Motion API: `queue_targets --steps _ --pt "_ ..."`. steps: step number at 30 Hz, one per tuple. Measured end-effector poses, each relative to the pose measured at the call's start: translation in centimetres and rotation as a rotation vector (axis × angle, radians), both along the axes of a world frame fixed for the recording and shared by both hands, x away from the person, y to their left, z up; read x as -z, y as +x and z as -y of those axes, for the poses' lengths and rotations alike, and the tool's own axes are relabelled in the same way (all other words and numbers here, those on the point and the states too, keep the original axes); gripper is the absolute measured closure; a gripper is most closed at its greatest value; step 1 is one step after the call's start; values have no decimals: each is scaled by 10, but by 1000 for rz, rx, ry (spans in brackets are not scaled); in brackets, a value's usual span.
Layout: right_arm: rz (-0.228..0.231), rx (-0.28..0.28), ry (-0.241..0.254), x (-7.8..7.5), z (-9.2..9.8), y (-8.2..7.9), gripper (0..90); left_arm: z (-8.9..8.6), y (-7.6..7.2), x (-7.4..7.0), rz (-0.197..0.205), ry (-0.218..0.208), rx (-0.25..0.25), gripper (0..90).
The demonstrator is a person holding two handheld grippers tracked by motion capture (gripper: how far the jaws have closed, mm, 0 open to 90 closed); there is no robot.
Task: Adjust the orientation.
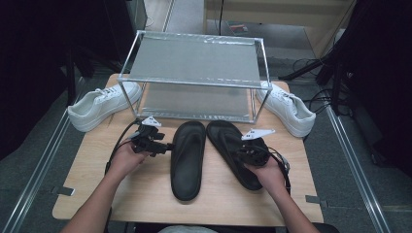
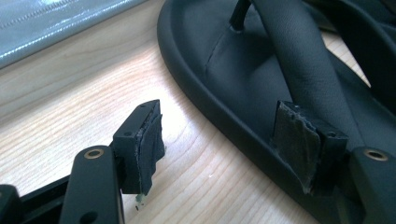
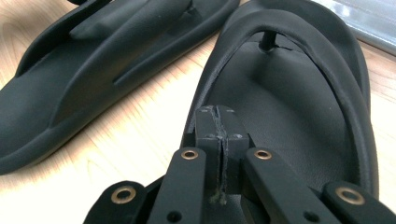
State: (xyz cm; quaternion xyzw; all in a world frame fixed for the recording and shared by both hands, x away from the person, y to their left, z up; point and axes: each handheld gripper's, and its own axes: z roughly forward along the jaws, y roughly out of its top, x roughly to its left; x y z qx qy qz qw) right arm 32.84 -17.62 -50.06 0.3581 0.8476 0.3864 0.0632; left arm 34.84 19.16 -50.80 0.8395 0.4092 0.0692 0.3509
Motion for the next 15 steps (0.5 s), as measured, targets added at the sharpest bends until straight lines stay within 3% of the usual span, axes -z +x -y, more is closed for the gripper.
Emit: queue_targets --steps 15 --pt "0 -64 -2 -1 -19 1 894 -8 -9 2 -14 -8 -6 332"
